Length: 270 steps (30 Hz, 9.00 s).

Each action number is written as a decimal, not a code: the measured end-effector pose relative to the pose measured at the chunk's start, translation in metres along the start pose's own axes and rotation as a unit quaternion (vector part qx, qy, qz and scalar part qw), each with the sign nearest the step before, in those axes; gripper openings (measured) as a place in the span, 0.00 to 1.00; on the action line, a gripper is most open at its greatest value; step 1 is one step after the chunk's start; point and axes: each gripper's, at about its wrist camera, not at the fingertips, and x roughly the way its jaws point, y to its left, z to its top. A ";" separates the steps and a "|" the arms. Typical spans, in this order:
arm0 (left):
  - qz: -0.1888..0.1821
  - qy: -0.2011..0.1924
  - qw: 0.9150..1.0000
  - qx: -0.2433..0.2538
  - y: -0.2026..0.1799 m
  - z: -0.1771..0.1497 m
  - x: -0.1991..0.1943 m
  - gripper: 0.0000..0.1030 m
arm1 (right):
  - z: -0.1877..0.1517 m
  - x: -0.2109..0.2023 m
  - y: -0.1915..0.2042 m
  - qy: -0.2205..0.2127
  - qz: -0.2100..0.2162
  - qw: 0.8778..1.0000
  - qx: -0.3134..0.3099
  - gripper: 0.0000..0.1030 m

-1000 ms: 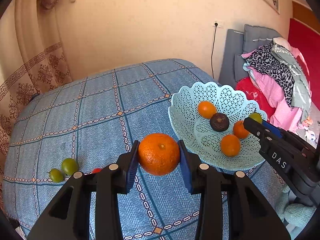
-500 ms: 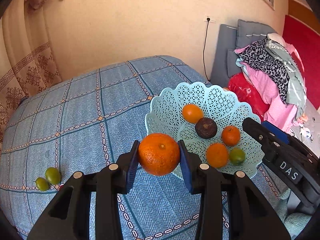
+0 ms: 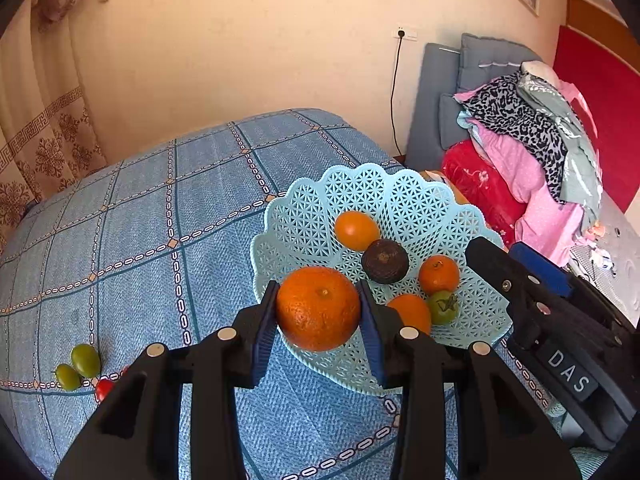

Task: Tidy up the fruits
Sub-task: 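Lower the green tomato and orange into the basket and open both grippers, then move both open grippers back toward the remaining tomatoes, then grasp a green tomato with the left gripper while the right gripper grasps another green tomato, then carry both held green tomatoes up and over to the basket, then lower both green tomatoes into the basket and open both grippers, then move both open grippers back toward the two red cherry tomatoes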

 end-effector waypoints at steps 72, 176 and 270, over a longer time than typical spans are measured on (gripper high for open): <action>0.189 0.013 0.971 -0.145 0.229 -0.108 -0.042 0.82 | -0.064 0.014 0.107 0.054 0.081 0.988 -0.118 0.64; 0.190 -0.064 0.966 -0.161 0.216 -0.114 -0.086 0.29 | -0.049 0.029 0.204 0.058 0.164 0.968 -0.179 0.36; 0.096 -0.051 0.992 -0.069 0.106 0.001 -0.050 0.80 | 0.016 -0.015 0.017 -0.050 0.052 0.997 -0.006 0.61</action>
